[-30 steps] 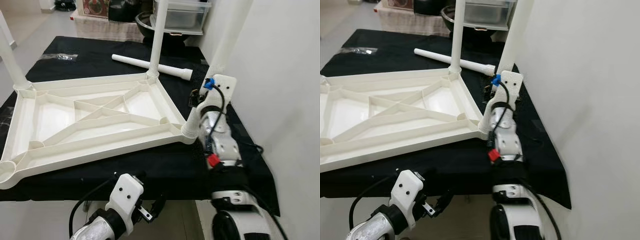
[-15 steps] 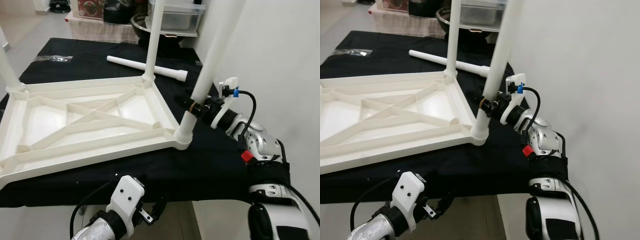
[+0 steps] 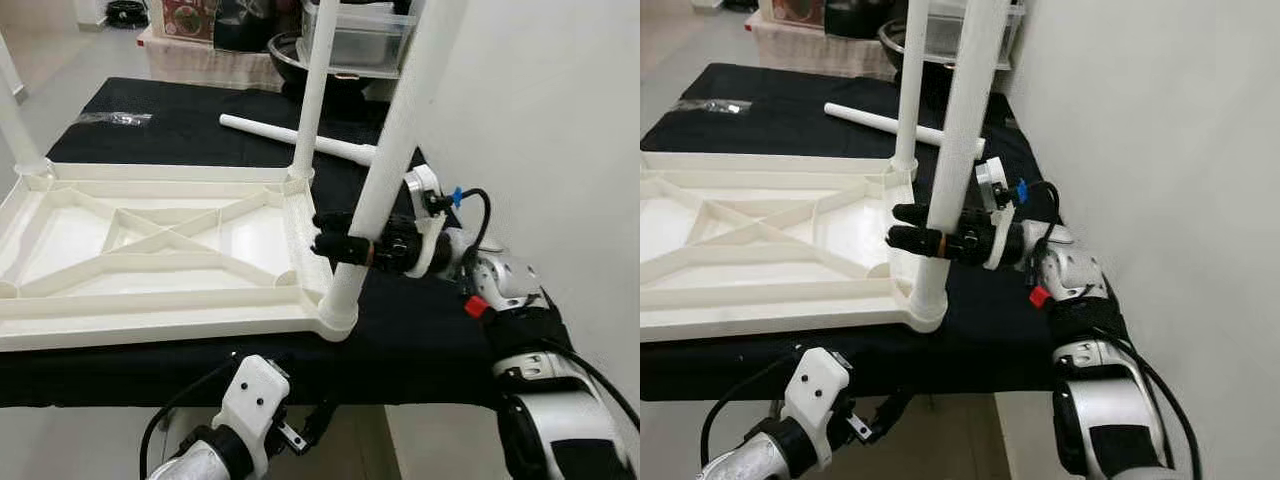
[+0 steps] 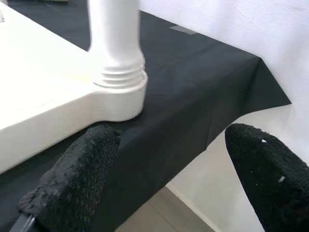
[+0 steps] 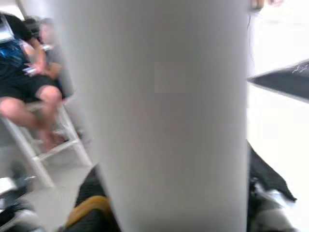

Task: Building children table

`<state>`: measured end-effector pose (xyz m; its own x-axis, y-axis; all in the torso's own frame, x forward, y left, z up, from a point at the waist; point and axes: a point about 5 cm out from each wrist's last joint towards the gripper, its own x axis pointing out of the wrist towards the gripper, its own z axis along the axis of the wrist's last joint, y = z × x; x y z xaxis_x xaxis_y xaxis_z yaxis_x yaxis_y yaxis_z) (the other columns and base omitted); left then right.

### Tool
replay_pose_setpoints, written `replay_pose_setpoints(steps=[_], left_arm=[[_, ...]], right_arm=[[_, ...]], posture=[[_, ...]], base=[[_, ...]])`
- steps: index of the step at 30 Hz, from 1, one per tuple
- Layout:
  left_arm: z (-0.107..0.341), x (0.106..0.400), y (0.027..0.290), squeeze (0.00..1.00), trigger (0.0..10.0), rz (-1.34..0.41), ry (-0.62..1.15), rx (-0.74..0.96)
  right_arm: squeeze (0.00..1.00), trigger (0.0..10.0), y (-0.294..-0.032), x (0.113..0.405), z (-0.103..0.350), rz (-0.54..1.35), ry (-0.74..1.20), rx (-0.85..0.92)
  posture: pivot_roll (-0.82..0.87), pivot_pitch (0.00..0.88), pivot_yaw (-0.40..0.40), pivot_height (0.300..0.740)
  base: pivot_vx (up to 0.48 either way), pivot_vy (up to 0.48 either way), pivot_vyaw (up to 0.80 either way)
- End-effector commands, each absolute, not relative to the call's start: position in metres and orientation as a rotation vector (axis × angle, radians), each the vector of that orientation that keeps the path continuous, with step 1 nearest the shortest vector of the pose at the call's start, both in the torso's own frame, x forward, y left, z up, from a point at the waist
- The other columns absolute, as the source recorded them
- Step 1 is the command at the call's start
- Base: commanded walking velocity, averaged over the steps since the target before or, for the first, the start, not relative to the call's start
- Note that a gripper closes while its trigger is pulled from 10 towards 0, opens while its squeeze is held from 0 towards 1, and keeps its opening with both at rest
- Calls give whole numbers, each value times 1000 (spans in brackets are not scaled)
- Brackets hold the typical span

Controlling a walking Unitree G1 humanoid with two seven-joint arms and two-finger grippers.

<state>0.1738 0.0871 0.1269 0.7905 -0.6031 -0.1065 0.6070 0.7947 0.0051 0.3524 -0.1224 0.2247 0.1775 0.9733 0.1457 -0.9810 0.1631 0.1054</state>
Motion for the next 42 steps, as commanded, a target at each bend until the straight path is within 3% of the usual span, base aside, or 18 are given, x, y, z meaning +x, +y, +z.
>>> replay_pose_setpoints(steps=[1,3,4,11,13,14,16,19,21,26,27,28,32,33,34,37,39,42], left_arm=[[126,172,85,0,10000,-656,106,30],[126,172,86,0,10000,-655,106,30],[126,172,86,0,10000,-657,108,29],[126,173,86,0,10000,-658,109,29],[126,174,87,0,10000,-660,109,30],[126,174,87,0,10000,-660,109,30],[126,175,87,0,10000,-663,108,32],[126,175,87,0,10000,-664,107,32],[126,176,87,0,10000,-661,106,36],[127,177,87,0,10000,-658,105,38],[127,177,87,0,10000,-657,105,39],[127,177,88,0,10000,-655,104,40],[127,177,88,0,10000,-656,104,39],[127,177,88,0,10000,-656,105,37],[127,177,88,0,10000,-656,105,37],[127,178,87,0,10000,-658,104,32],[127,179,87,0,10000,-658,104,32],[127,179,87,0,10000,-659,104,32]], right_arm=[[0,0,-123,358,220,1288,-51,209],[0,0,-125,363,217,1200,-55,193],[0,0,-135,375,211,936,-41,141],[0,0,-151,385,208,654,-36,109],[0,0,-178,391,206,254,-18,123],[0,0,-178,391,206,254,-18,123],[0,0,-200,383,201,-120,4,118],[0,0,-204,379,199,-214,10,121],[0,0,-187,365,189,-351,38,186],[0,0,-157,365,186,-309,30,273],[514,10000,-143,367,190,-236,-11,298],[1000,10000,-132,369,195,-171,-47,307],[1000,10000,-124,372,206,-62,-120,308],[0,10000,-123,374,211,64,-134,345],[0,10000,-123,374,211,64,-134,345],[0,10000,-132,370,219,488,-143,352],[0,10000,-134,368,218,545,-131,348],[0,10000,-149,356,214,871,-54,290]], posture=[[169,65,-147,740],[165,65,-146,740],[161,67,-143,740],[154,68,-138,740],[148,69,-133,740],[148,69,-133,740],[144,73,-132,740],[144,73,-132,740],[149,79,-130,740],[157,84,-131,740],[161,88,-134,740],[161,88,-134,740],[148,91,-133,740],[146,91,-132,740],[146,91,-132,740],[142,93,-130,740],[142,93,-130,740],[148,94,-137,740]], base=[[0,0,0],[0,0,0],[0,0,0],[0,0,0],[0,0,0],[0,0,0],[0,0,0],[0,0,0],[0,0,0],[0,0,0],[0,0,0],[0,0,0],[0,0,0],[0,0,0],[0,0,0],[0,0,0],[0,0,0],[0,0,0]])
